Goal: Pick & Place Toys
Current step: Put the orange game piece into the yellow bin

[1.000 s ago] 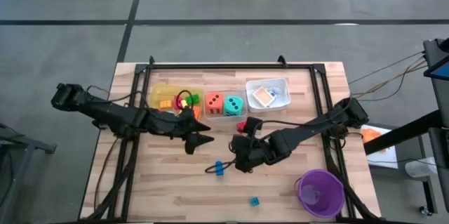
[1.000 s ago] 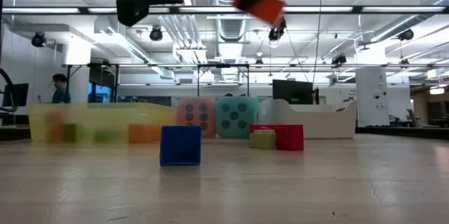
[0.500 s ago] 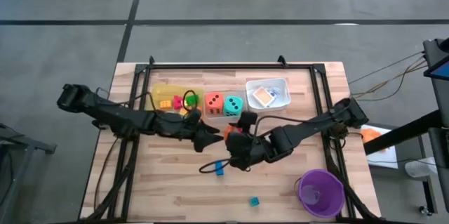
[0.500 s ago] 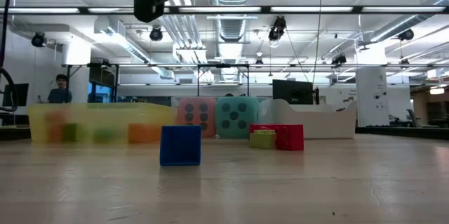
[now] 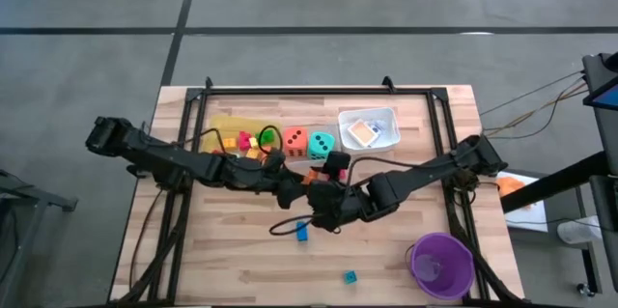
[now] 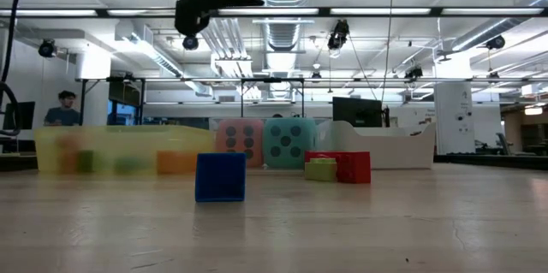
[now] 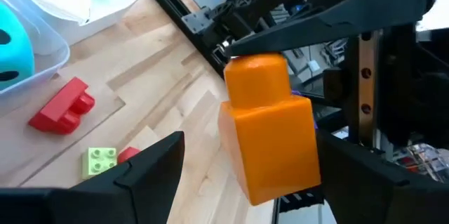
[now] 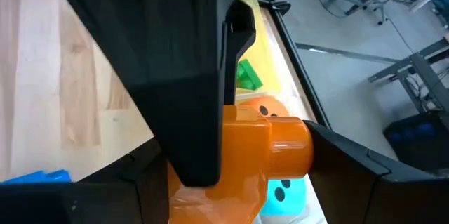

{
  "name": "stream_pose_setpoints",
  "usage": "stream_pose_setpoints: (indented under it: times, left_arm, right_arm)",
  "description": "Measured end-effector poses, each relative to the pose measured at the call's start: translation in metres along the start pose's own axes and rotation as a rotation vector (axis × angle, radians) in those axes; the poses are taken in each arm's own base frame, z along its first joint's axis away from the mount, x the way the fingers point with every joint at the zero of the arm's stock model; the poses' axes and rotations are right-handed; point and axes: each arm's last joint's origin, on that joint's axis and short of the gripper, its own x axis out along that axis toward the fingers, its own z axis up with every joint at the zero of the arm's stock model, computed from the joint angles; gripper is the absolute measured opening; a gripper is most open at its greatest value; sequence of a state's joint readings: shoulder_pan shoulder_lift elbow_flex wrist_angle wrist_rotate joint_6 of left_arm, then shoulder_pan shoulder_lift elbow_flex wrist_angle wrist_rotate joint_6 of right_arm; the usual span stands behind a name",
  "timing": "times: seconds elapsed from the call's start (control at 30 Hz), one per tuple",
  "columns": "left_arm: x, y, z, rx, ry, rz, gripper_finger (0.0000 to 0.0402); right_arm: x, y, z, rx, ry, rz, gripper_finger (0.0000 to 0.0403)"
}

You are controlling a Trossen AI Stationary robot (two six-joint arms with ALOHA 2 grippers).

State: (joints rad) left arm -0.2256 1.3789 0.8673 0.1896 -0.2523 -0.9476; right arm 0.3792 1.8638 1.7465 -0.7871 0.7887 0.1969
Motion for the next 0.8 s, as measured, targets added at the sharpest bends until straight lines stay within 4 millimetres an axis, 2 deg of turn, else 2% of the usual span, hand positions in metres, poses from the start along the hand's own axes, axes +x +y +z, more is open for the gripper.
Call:
stream_pose_setpoints:
  times: [0.4,0.53,0.73,0.8]
  left_arm:
    - [0.0068,0.0030,0.0005,0.028,-0.017,0.000,0.0291]
    - [0.0067,0.0021,0.0007,0.029,-0.018,-0.010,0.0245]
    - [0.0066,0.0008,0.0016,0.021,-0.010,-0.034,0.0132]
    - [0.0067,0.0007,0.0018,0.011,-0.006,-0.039,0.0126]
  right_arm:
    - [0.0010,0.0009,0.0035,-0.017,-0.027,0.011,0.0255]
    - [0.0009,0.0013,0.0042,-0.014,-0.033,0.017,0.0255]
    - [0.0011,0.0011,0.0040,-0.028,-0.034,0.001,0.0254]
    - [0.0012,0.0010,0.0037,-0.029,-0.033,-0.003,0.0256]
